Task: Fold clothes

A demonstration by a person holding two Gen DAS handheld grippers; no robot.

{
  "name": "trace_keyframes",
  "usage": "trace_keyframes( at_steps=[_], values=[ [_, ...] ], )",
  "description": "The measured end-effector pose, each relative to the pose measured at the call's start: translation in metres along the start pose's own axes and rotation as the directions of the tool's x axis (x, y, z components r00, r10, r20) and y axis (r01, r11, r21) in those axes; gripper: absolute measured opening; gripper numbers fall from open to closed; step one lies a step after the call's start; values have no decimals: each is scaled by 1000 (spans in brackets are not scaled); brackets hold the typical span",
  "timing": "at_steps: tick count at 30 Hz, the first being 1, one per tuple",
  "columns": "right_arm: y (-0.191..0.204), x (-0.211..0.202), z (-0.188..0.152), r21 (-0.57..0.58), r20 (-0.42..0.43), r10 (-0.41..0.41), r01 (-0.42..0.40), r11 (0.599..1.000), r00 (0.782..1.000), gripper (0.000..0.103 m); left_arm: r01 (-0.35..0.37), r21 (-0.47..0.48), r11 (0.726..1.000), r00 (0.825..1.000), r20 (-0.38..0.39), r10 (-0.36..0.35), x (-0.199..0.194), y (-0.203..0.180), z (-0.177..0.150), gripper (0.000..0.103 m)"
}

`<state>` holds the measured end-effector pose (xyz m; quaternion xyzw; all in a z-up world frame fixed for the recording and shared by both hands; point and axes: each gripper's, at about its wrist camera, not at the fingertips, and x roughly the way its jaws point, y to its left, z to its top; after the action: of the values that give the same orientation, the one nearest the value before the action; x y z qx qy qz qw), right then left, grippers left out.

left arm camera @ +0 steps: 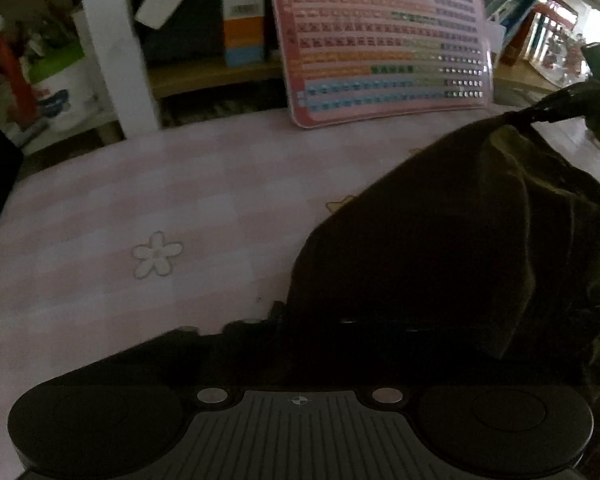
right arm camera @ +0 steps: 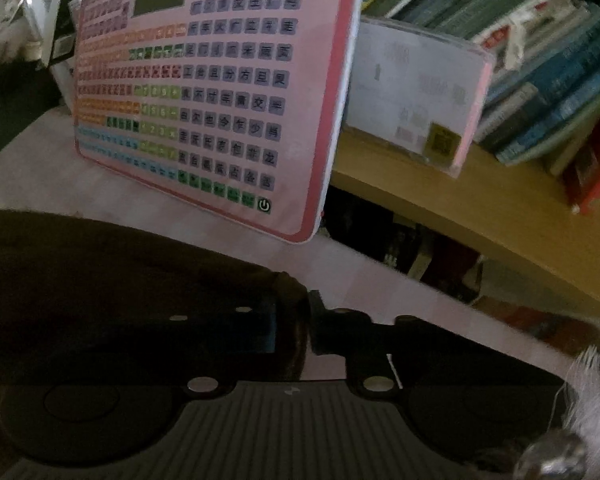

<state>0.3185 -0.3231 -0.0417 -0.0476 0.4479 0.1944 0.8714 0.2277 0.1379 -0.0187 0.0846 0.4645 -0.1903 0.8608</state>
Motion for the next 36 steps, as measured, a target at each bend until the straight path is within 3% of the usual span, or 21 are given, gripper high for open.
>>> trace_keyframes(
  at_steps=[2, 4, 8, 15, 19, 21, 24, 27, 28, 29, 30, 31, 32, 34, 36],
  values=[
    [2, -11, -2, 23, 38, -35, 34, 999, 999, 9, -9, -35, 999, 998, 66, 11, -10, 7, 3, 5],
    [8, -39, -2, 50, 157, -75, 68, 996, 985, 9, -13, -74, 997, 988, 155, 25, -27, 11, 6, 4],
    [28, -92, -9, 82, 256, -143, 126, 989, 956, 8, -24, 0, 1000, 967, 255, 23, -59, -5, 4, 4],
    [67, -197, -77, 207, 367, -246, 179, 962, 897, 8, -25, 123, 992, 927, 374, -23, -130, -44, -31, 4],
    [99, -249, -140, 285, 387, -295, 191, 939, 874, 8, -15, 202, 979, 922, 381, -65, -160, -71, -67, 4],
    [115, -269, -181, 342, 373, -314, 186, 921, 873, 8, 4, 213, 977, 929, 361, -82, -165, -83, -89, 4],
    [139, -279, -236, 408, 292, -337, 202, 890, 895, 9, 33, 183, 983, 941, 326, -93, -164, -93, -120, 7],
    [160, -273, -282, 466, 180, -351, 235, 853, 919, 11, 33, 115, 993, 954, 293, -65, -159, -96, -144, 16],
    [164, -270, -292, 489, 151, -358, 246, 837, 921, 12, 17, 89, 996, 958, 283, -41, -158, -96, -151, 26],
    [169, -269, -303, 520, 122, -378, 265, 812, 918, 15, -6, 63, 998, 962, 272, -12, -159, -96, -157, 36],
    [173, -270, -310, 548, 98, -390, 277, 789, 916, 29, -20, 36, 999, 962, 271, 10, -161, -96, -163, 40],
    [176, -273, -316, 575, 93, -387, 268, 773, 917, 40, -26, 3, 1000, 960, 280, 24, -167, -95, -170, 50],
    [179, -276, -321, 600, 88, -384, 259, 757, 919, 41, -31, -34, 999, 956, 289, 39, -173, -93, -177, 62],
    [186, -283, -331, 650, 77, -377, 240, 721, 923, 47, -34, -111, 993, 950, 305, 66, -185, -88, -189, 65],
    [191, -288, -333, 706, 69, -341, 196, 681, 938, 52, 16, -245, 969, 952, 300, 60, -193, -77, -196, 65]
  ],
)
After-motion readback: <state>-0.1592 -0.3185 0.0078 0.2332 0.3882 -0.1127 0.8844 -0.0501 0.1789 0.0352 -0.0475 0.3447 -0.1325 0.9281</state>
